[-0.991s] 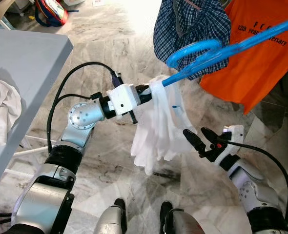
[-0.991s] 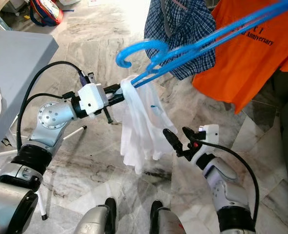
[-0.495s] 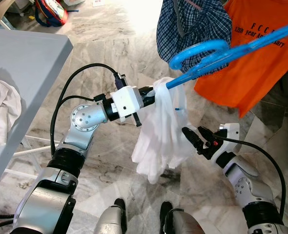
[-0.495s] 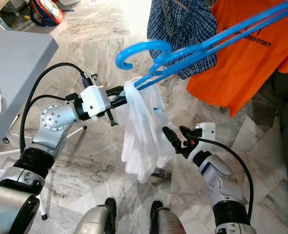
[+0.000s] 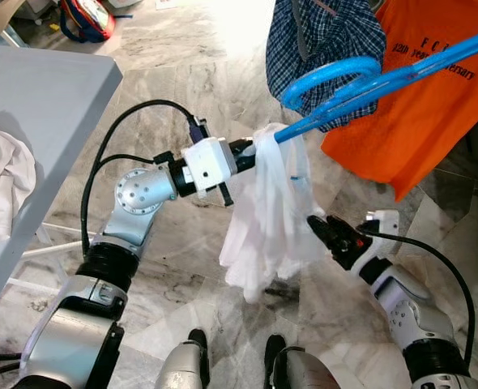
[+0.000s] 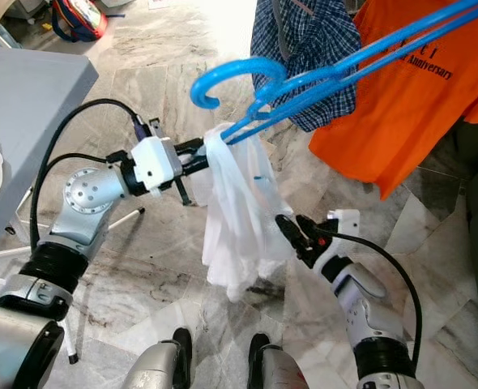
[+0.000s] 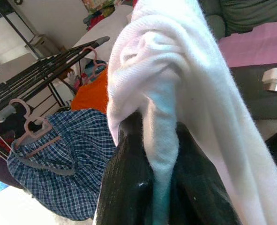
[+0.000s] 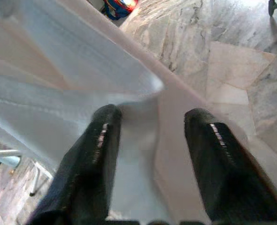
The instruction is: Hang hanger
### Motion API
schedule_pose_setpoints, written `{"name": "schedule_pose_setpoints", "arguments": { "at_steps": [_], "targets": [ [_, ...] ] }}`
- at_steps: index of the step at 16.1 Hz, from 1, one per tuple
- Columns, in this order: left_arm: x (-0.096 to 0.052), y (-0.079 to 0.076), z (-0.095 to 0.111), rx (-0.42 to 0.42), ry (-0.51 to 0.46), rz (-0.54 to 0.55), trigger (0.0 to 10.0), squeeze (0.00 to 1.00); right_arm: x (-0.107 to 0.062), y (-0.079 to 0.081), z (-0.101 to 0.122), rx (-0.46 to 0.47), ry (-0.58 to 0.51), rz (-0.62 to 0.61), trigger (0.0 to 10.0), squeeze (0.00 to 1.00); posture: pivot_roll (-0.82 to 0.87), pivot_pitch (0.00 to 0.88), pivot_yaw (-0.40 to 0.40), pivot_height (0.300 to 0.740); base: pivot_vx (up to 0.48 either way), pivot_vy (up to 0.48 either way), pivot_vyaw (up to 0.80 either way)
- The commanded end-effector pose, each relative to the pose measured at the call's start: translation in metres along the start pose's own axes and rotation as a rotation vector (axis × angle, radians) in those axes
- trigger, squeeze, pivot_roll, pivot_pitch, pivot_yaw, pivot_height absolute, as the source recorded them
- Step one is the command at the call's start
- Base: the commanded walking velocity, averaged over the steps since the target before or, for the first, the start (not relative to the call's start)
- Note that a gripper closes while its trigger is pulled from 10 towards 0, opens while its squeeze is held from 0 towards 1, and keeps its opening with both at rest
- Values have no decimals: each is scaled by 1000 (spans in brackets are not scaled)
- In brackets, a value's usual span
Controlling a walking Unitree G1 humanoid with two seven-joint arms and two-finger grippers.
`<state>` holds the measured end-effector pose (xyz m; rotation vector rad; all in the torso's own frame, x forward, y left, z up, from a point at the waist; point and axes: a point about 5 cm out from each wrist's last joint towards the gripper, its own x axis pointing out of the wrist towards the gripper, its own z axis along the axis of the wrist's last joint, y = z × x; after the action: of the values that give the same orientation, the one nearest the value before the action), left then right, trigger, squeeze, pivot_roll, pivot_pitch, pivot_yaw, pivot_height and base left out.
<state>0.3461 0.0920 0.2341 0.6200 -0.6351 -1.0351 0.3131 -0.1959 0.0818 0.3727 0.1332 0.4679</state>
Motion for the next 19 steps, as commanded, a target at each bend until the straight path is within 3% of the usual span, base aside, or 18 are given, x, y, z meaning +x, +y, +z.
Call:
{"name": "schedule_pose_setpoints", "arguments": {
  "at_steps": [1, 8, 9, 10, 11, 12, 15, 19],
  "targets": [
    [-2, 11, 5, 25, -18, 40, 0, 0, -7, -1, -8, 23, 9, -1, 0, 0, 59, 292, 56, 740, 0, 0, 0],
    [-2, 16, 7, 36, -18, 48, 0, 0, -12, -4, -5, 20, -9, 7, 0, 0, 62, 289, 59, 740, 0, 0, 0],
    [-1, 15, 6, 36, -19, 43, 0, 0, -11, -1, -5, 3, -3, 36, 6510, 0, 62, 288, 59, 740, 0, 0, 0],
    [-1, 14, 6, 36, -18, 39, 0, 0, -11, 3, -5, -19, 11, 70, 10000, 0, 64, 287, 59, 740, 0, 0, 0],
    [-1, 13, 6, 36, -18, 38, 0, 0, -12, 4, -5, -28, 18, 85, 10000, 0, 64, 286, 59, 740, 0, 0, 0],
    [-2, 13, 5, 36, -16, 37, 0, 0, -19, 6, -8, -90, 63, 115, 10000, 1000, 65, 286, 58, 740, 0, 0, 0],
    [-2, 15, 7, 39, -20, 38, 0, 0, -37, 2, -10, -185, 149, 167, 10000, 1000, 65, 286, 59, 740, 0, 0, 0],
    [-1, 15, 7, 38, -27, 29, 0, 0, -47, -6, -2, -247, 172, 164, 10000, 1000, 59, 287, 69, 740, 0, 0, 0]
  ]
}}
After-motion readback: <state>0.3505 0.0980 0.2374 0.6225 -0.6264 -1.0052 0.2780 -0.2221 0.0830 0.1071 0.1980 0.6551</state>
